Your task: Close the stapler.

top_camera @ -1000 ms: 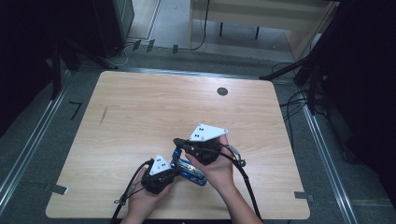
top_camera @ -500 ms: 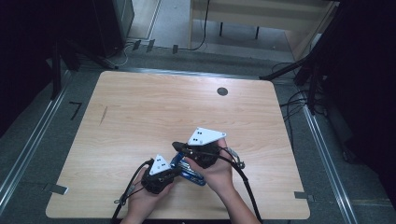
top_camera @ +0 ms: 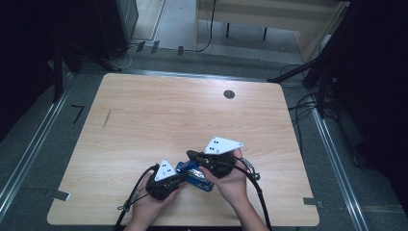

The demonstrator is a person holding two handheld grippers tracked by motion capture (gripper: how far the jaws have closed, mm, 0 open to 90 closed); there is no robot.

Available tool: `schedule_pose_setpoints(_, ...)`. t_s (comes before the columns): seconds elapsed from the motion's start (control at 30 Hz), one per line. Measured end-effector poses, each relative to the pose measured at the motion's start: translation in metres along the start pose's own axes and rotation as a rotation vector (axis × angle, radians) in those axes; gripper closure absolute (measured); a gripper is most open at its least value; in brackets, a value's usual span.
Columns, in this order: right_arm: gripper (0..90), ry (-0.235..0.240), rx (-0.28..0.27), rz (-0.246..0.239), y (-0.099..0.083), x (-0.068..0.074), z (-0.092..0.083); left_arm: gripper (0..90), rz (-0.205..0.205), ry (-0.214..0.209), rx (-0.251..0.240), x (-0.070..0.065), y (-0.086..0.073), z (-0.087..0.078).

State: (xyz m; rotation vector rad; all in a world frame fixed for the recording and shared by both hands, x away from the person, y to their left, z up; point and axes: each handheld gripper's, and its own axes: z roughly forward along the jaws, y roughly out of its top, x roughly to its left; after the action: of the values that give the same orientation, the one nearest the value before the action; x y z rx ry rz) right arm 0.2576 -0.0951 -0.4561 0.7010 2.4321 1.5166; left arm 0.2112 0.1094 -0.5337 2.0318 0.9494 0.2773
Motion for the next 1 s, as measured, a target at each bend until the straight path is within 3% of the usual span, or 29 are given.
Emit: schedule_pose_setpoints(1.0,90.0,-0.014,0.069,0.063,-0.047,-0.007,-0.005,90.0,0.010,-0.009,0.002,-0.001,0.000,0.000)
